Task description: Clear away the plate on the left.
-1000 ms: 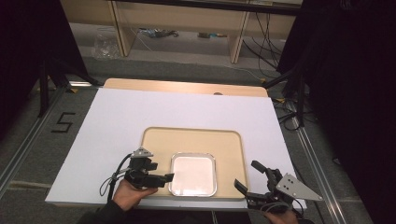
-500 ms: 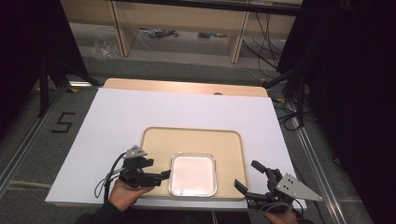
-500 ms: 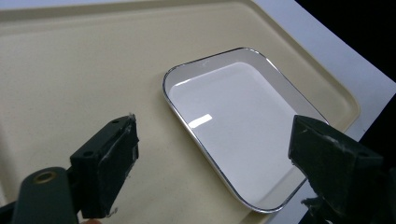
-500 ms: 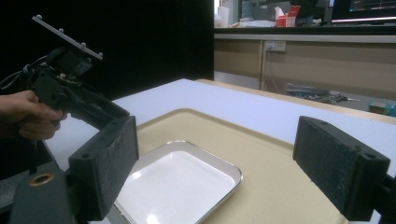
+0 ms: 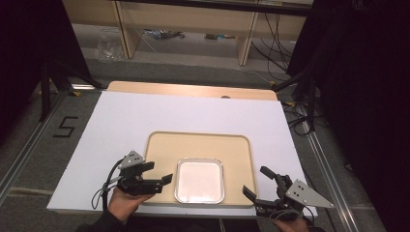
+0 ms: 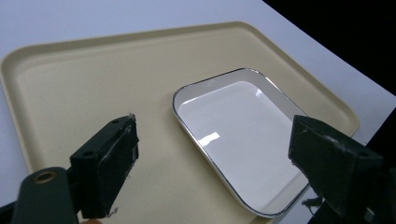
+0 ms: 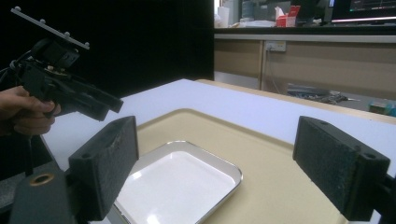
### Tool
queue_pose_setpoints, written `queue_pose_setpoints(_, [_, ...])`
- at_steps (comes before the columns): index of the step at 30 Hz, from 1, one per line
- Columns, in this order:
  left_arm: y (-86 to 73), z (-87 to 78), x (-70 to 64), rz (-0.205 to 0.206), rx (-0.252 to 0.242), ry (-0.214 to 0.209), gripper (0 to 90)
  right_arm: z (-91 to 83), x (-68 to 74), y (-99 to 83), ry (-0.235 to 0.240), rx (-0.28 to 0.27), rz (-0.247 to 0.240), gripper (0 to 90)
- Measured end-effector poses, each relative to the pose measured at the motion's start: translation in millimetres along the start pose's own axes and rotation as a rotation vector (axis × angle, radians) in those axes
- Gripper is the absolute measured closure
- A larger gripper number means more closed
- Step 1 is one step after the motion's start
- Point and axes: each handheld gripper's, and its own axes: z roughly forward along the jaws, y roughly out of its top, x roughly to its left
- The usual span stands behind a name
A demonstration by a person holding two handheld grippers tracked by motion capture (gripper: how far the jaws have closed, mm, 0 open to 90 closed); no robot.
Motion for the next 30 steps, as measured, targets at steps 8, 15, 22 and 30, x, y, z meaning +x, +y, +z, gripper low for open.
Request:
queue_pose_setpoints(8, [-2.3, -9.7, -0.6, 0.01, -0.045, 0.011, 15.7, 1.1, -2.4, 0.0, -0.015, -0.027, -0.038, 15.1])
queue_pose_setpoints(15, [-5.1, -16.3, -0.4, 0.026, -0.07, -0.001, 15.7, 1.2, -3.3, 0.3, 0.0, -0.025, -0.048, 15.1])
queue_pose_setpoints(22, [-8.0, -25.7, -2.4, 0.058, -0.09, 0.007, 15.7, 0.9, -2.1, 0.1, -0.011, -0.019, -0.035, 15.1])
queue_pose_setpoints(30, [-10.9, -31.9, -5.2, 0.104, -0.104, 0.002, 15.7, 0.6, -2.1, 0.2, -0.012, -0.017, -0.036, 15.1])
